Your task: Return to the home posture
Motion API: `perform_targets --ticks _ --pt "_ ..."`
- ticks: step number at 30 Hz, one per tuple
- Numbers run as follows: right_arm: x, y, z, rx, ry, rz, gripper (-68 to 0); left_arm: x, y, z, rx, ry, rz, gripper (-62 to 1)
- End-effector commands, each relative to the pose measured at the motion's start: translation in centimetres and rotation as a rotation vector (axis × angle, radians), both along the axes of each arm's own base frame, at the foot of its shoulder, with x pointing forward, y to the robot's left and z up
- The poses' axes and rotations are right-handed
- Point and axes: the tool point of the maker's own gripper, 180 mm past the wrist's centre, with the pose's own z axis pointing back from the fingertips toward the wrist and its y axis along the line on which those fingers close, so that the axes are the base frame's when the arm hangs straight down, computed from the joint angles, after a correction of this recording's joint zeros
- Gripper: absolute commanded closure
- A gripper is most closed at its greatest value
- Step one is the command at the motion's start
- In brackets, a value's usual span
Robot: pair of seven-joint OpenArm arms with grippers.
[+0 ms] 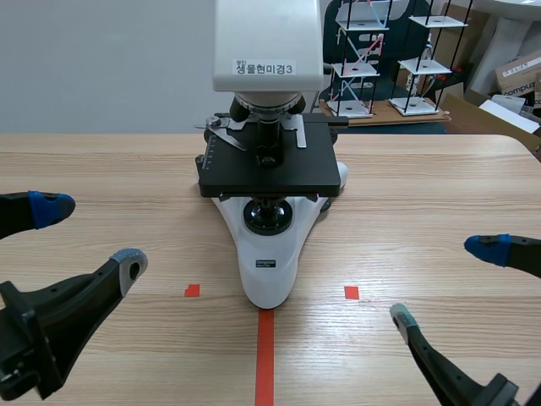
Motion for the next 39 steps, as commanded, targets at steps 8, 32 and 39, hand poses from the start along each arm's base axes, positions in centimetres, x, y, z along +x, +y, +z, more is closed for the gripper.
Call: perform_targets --ticks 8,32,39 --pt "0.71 -0.74 1.02 0.023 -0.032 0.006 -58.0 0.17 -0.16 0.92 -0.019 -0.028 0.001 -59.6" --pt "0.99 -0.17 1.35 0.042 -0.029 0.043 -58.0 0.17 -0.16 0.91 -0.019 -0.027 0.001 -59.6" --pt "0.98 -0.17 1.34 0.041 -0.029 0.043 -58.0 0.17 -0.16 0.91 -0.019 -0.027 0.001 -59.6"
